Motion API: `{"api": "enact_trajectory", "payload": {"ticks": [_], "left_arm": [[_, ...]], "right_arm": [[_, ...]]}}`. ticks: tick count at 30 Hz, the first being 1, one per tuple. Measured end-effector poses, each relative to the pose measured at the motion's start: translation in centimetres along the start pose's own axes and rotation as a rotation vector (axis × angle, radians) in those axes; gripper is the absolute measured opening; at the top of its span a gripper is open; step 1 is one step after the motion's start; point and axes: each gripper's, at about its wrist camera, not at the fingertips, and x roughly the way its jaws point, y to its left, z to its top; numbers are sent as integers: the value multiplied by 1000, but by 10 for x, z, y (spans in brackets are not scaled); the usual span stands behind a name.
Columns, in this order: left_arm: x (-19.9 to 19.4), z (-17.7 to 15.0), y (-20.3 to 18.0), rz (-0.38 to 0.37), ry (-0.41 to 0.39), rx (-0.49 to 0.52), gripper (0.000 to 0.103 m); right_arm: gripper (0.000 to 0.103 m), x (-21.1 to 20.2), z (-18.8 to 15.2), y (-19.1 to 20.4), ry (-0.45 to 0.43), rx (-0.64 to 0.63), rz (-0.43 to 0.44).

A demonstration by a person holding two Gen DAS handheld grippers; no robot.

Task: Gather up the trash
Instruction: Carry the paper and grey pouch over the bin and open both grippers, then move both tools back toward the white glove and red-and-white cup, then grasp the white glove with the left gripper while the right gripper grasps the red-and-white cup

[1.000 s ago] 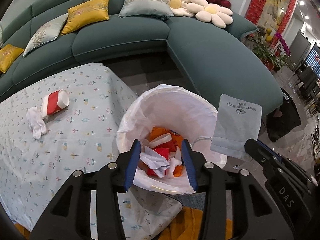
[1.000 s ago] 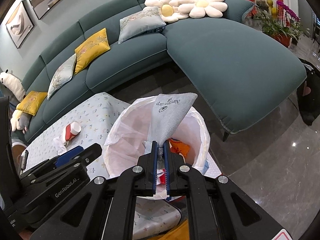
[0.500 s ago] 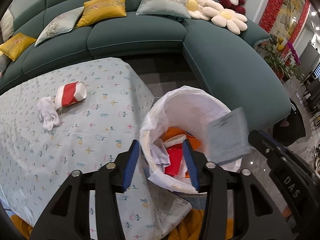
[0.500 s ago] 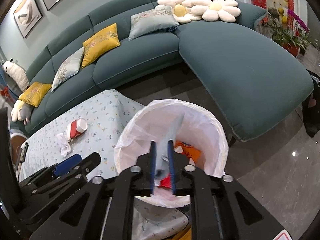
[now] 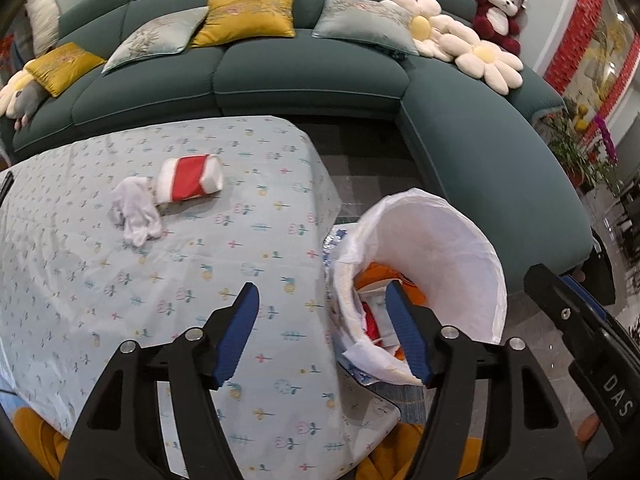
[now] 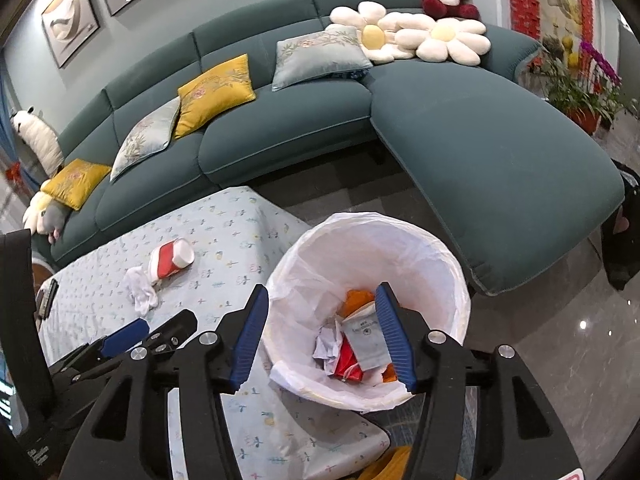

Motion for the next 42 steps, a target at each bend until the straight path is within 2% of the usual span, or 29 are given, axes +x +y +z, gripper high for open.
{"api": "enact_trajectory", "payload": {"ticks": [13, 15, 17, 23, 32, 42], "left_arm": [[-16, -5, 70, 43, -16, -129, 70], [-17, -6, 83, 50, -14, -150, 72], [-18, -7, 97, 55, -18, -177, 76], [-13, -7, 133, 82, -14, -222, 78], [22, 5, 196, 128, 31, -301, 79], [89, 46, 244, 139, 91, -314, 79]], "right_arm": [[59, -1, -14, 59, 30, -94, 24], [68, 0, -16, 67, 33, -106, 23], [68, 1, -18, 76, 30, -119, 24], [68, 17, -21, 107, 58, -161, 33], [68, 63, -16, 154, 109, -210, 46], [68, 143, 5, 204, 174, -226, 42]]}}
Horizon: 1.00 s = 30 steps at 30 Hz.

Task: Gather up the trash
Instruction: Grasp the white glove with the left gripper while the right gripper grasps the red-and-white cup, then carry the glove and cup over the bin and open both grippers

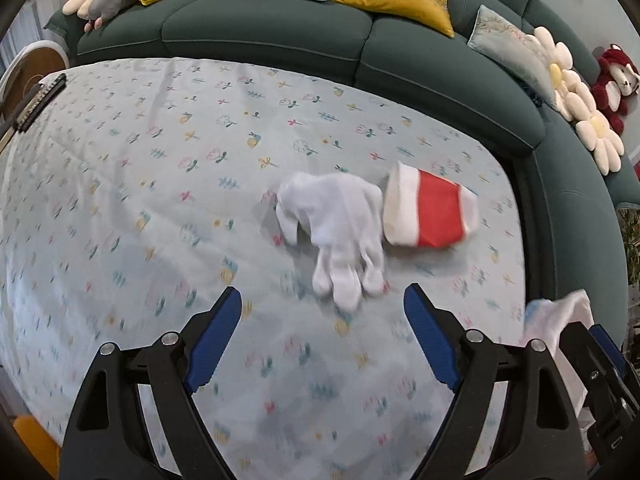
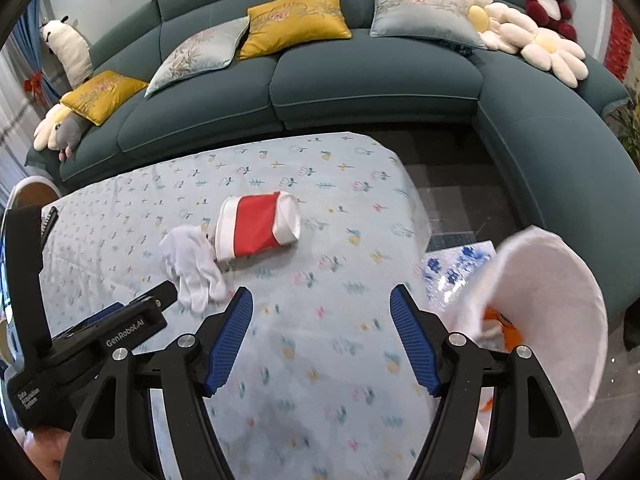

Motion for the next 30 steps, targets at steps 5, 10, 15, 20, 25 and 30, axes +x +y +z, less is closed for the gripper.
{"api": "enact_trajectory", "payload": {"ticks": [5, 10, 15, 20, 25, 30], "left_arm": [[33, 22, 1, -9, 36, 7, 79], [54, 32, 4, -67, 72, -19, 66], [67, 36, 6, -123, 102, 6, 20], [62, 42, 19, -114, 67, 4, 15], [62, 48, 40, -107, 63, -43, 15], [63, 49, 51, -112, 62, -59, 15]], "right_arm": [[68, 30, 22, 16, 13, -7, 5], [68, 54, 36, 30, 32, -21, 9], [68, 77, 43, 45, 55, -36, 19], [77, 94, 48, 61, 61, -64, 18], [81, 113, 52, 77, 81, -98, -25], [86, 130, 51, 88, 108, -124, -38]]}}
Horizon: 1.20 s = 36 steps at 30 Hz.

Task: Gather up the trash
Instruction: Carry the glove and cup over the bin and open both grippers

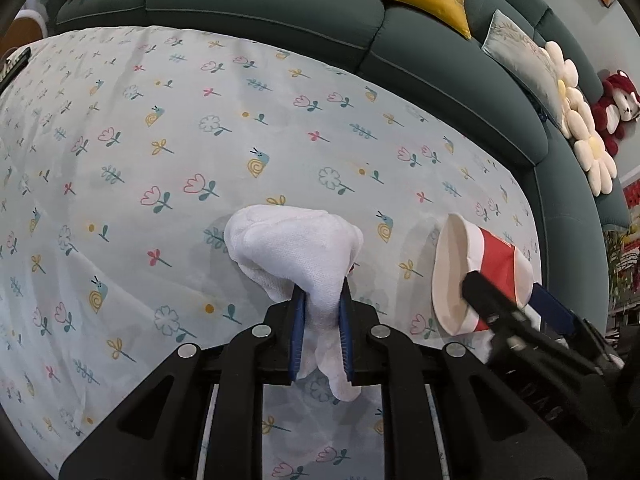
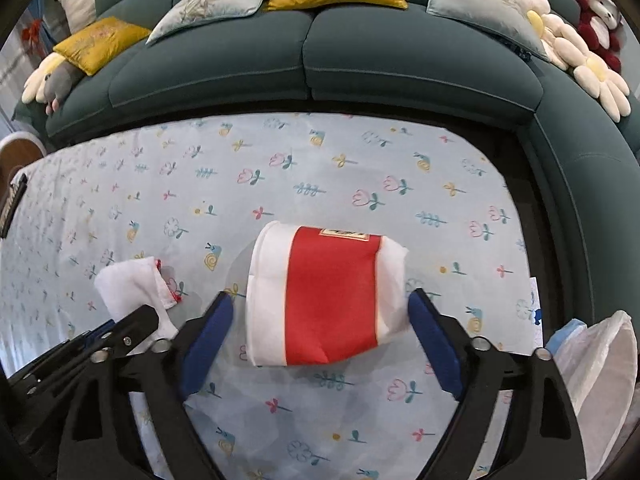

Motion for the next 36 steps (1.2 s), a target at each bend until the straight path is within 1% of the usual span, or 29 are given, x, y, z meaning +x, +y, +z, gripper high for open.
{"api": "enact_trajectory", "payload": {"ticks": [6, 8, 9, 16, 21, 24, 29, 36], "left_arm": [[3, 2, -3, 1, -1, -7, 15], [2, 1, -6, 6, -4, 4, 15], [2, 0, -7, 6, -5, 6, 15], [-9, -7, -20, -1, -7, 25, 15], [-24, -22, -40, -14, -11, 51, 15], [-37, -33, -56, -25, -17, 73, 14], [-62, -56, -88, -47, -31, 118, 14], [-96, -98, -143, -75, -50, 212, 14]], "right_arm": [[86, 13, -2, -3, 25, 26, 8], [83, 16, -4, -4, 32, 22, 11], [83, 16, -5, -6, 33, 23, 14], [82, -7, -17, -21, -7, 54, 25], [82, -36, -30, -38, -28, 74, 30], [83, -60, -41, -54, -52, 96, 26], [83, -101, -60, -82, -93, 126, 17], [83, -159, -98, -131, -157, 163, -14]]}}
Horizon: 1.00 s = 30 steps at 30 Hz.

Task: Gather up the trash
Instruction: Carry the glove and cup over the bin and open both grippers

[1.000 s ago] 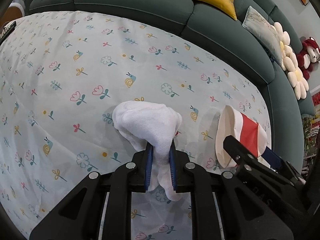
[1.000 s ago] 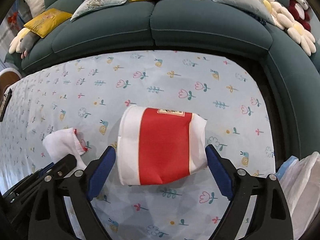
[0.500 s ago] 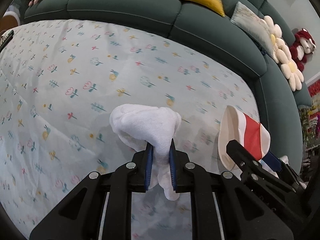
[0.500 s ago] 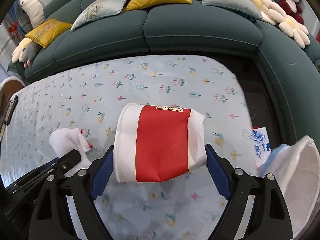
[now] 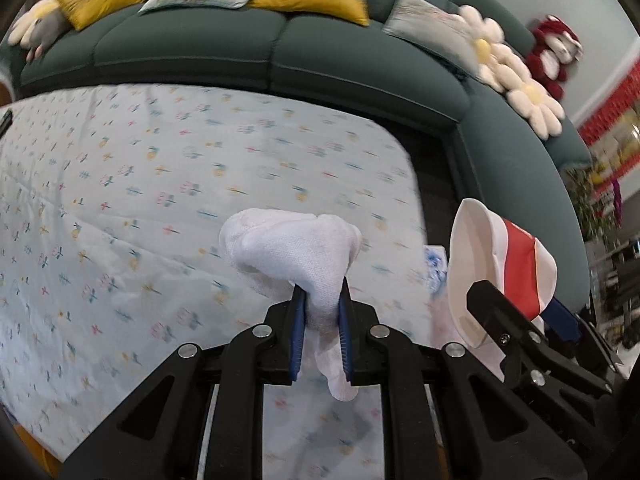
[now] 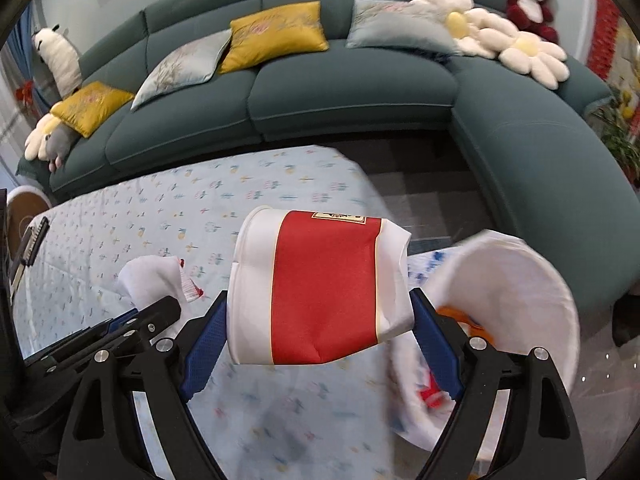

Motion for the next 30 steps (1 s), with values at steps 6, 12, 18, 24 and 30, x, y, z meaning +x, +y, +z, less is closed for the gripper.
{"api": "enact_trajectory", "payload": {"ticks": [6, 12, 18, 24, 30], "left_arm": [[-21, -28, -61, -27, -15, 96, 15], [-29, -51, -112, -52, -17, 178, 15], [-26, -71, -158, -68, -6, 257, 15], [-14, -83, -193, -72, 13, 309, 15], [3, -91, -215, -71, 42, 346, 15]], "right_arm": [[83, -40, -18, -54, -40, 71, -21], [83, -71, -37, -104, -77, 113, -59], [83, -85, -52, -148, -89, 168, -84], [83, -88, -69, -185, -84, 216, -104], [83, -81, -78, -211, -72, 262, -115]]}}
